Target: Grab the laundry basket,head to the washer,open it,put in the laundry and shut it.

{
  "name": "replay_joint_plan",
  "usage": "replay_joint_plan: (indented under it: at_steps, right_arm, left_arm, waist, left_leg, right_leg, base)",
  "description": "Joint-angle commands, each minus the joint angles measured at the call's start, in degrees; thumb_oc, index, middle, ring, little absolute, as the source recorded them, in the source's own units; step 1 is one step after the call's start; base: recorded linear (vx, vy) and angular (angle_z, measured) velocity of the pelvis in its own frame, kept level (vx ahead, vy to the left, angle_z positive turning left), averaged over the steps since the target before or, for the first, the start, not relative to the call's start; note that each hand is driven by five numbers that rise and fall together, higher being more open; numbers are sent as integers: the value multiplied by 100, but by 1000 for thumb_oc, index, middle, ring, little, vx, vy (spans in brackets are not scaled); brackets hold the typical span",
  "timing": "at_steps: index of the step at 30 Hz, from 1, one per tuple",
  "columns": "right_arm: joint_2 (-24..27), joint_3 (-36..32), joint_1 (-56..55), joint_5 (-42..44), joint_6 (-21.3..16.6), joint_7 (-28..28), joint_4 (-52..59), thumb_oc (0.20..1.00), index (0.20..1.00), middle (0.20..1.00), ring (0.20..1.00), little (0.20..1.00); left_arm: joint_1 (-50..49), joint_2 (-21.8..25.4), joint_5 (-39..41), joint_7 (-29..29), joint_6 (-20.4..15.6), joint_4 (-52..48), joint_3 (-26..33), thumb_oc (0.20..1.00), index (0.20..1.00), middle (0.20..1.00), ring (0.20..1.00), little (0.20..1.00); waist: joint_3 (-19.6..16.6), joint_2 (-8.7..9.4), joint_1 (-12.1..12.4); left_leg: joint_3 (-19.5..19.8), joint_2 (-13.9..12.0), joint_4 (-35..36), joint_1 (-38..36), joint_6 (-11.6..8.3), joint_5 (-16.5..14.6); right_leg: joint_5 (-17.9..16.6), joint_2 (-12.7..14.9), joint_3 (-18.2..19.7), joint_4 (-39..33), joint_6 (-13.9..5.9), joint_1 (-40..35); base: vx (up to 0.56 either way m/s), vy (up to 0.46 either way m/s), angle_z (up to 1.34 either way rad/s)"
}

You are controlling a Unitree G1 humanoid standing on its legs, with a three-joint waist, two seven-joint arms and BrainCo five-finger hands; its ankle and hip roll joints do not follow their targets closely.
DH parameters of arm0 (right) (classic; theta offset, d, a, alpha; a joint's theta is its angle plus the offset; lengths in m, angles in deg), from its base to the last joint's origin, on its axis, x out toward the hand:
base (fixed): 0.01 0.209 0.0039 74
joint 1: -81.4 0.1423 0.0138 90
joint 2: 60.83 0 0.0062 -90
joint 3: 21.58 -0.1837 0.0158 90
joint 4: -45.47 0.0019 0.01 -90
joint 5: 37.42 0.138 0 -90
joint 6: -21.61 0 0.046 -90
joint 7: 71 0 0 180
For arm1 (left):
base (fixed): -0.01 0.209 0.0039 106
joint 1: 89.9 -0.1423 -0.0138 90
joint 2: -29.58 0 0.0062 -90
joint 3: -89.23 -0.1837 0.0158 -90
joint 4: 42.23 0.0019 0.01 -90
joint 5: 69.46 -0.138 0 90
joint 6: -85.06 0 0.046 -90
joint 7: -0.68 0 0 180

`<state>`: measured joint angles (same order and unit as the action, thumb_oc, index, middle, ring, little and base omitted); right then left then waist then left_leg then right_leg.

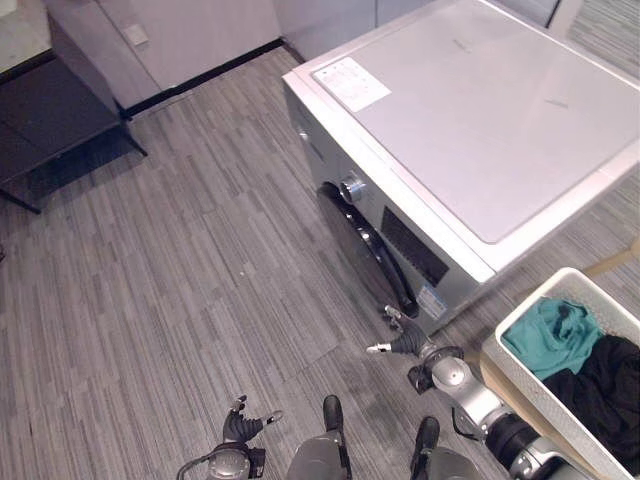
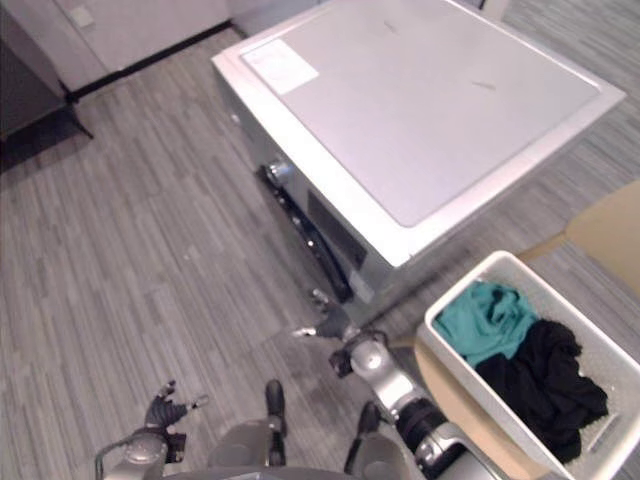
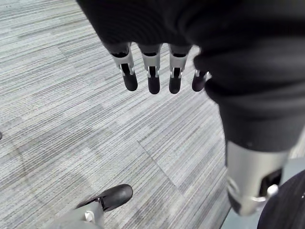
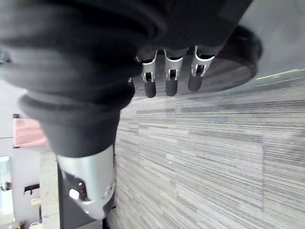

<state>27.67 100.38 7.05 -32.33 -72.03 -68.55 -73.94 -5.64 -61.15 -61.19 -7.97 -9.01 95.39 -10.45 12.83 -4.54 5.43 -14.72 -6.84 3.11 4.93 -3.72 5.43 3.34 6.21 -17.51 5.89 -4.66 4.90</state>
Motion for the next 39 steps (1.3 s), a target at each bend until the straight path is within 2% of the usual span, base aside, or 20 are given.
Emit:
replay_joint_plan:
  at_steps: [1,3,4,5,6,8,13,15,19,26,33,35,39]
  right_arm:
    - [-171,-156,332,61,-370,335,352,1000,1000,1000,1000,1000]
    - [-128,-233,375,51,-401,440,408,1000,1000,1000,1000,1000]
    - [-39,-510,422,-13,-443,725,572,1000,1000,1000,1000,1000]
    - [30,-724,499,-163,-480,985,713,1000,1000,1000,1000,1000]
    - [32,-729,504,-166,-479,988,717,1000,1000,1000,1000,1000]
    - [164,-969,582,-597,-539,1434,1075,1000,1000,1000,1000,1000]
    - [263,-1012,473,-967,-558,1599,1398,1000,1000,1000,1000,1000]
    - [234,-950,116,-1003,-578,1533,1573,1000,1000,1000,1000,1000]
    - [146,-795,-30,-937,-561,1394,1440,1000,1000,1000,1000,1000]
    - [-89,-713,360,-585,-423,1447,642,1000,1000,1000,1000,1000]
    - [-373,-335,1222,55,-386,1124,-43,1000,1000,1000,1000,1000]
    - [-412,-268,1370,119,-399,1080,-59,1000,1000,1000,1000,1000]
    - [-660,393,1926,233,-405,682,246,1000,1000,1000,1000,1000]
  left_arm:
    - [241,239,-33,-183,-160,31,16,1000,1000,1000,1000,1000]
    - [240,253,-44,-203,-174,10,7,1000,1000,1000,1000,1000]
    - [236,273,-61,-253,-185,-29,14,1000,1000,1000,1000,1000]
    - [219,278,-91,-298,-207,-68,13,1000,1000,1000,1000,1000]
    - [228,278,-91,-299,-208,-71,12,1000,1000,1000,1000,1000]
    - [283,267,-131,-397,-228,-138,-24,1000,1000,1000,1000,1000]
    - [323,237,-199,-455,-212,-145,-60,1000,1000,1000,1000,1000]
    - [301,208,-292,-489,-182,-140,-105,1000,1000,1000,1000,1000]
    - [279,191,-327,-487,-180,-172,-142,1000,1000,1000,1000,1000]
    - [485,262,-117,-514,-260,-379,-280,1000,1000,1000,1000,1000]
    - [632,408,66,-417,-257,-220,-347,1000,1000,1000,1000,1000]
    - [668,440,96,-437,-260,-182,-334,1000,1000,1000,1000,1000]
    - [824,527,172,-477,-250,8,-327,1000,1000,1000,1000,1000]
  waist:
    - [50,215,110]
    - [75,217,122]
    - [136,214,147]
    - [169,226,160]
    - [185,209,165]
    - [308,218,197]
    - [369,225,157]
    - [383,258,57]
    - [394,260,9]
    - [686,114,75]
    - [965,22,398]
    - [984,30,446]
    - [1044,131,647]
  left_leg:
    - [-38,497,189,120,114,-175]
    - [-30,494,189,136,112,-169]
    - [-5,480,189,197,112,-141]
    - [50,483,189,197,72,-240]
    - [5,471,189,261,117,-127]
    - [92,477,189,305,85,-213]
    - [88,483,185,307,99,-228]
    - [57,507,171,242,134,-274]
    - [25,533,156,190,170,-325]
    - [24,576,54,420,199,-288]
    - [132,575,-97,838,188,-218]
    - [143,566,-95,863,180,-203]
    - [258,547,-76,915,172,-177]
  right_leg:
    - [249,-24,-224,-461,-95,-46]
    - [244,-20,-235,-457,-96,-34]
    - [226,-3,-268,-429,-107,20]
    - [330,19,-228,-406,-151,14]
    - [220,16,-282,-409,-115,74]
    - [350,75,-293,-281,-148,132]
    - [388,114,-314,-175,-148,164]
    - [408,143,-278,-99,-161,141]
    - [410,175,-238,-31,-181,149]
    - [355,270,-170,188,-172,479]
    - [261,373,-252,271,-179,797]
    - [255,382,-271,277,-182,826]
    - [284,384,-361,314,-179,823]
  base:
    - [-63,24,10]
    - [-27,21,17]
    - [41,31,23]
    - [-35,42,14]
    - [46,26,2]
    - [18,26,6]
    - [12,16,6]
    - [53,39,3]
    - [32,36,-4]
    - [-25,29,-4]
    - [-26,13,2]
    - [0,0,0]
    - [3,-40,12]
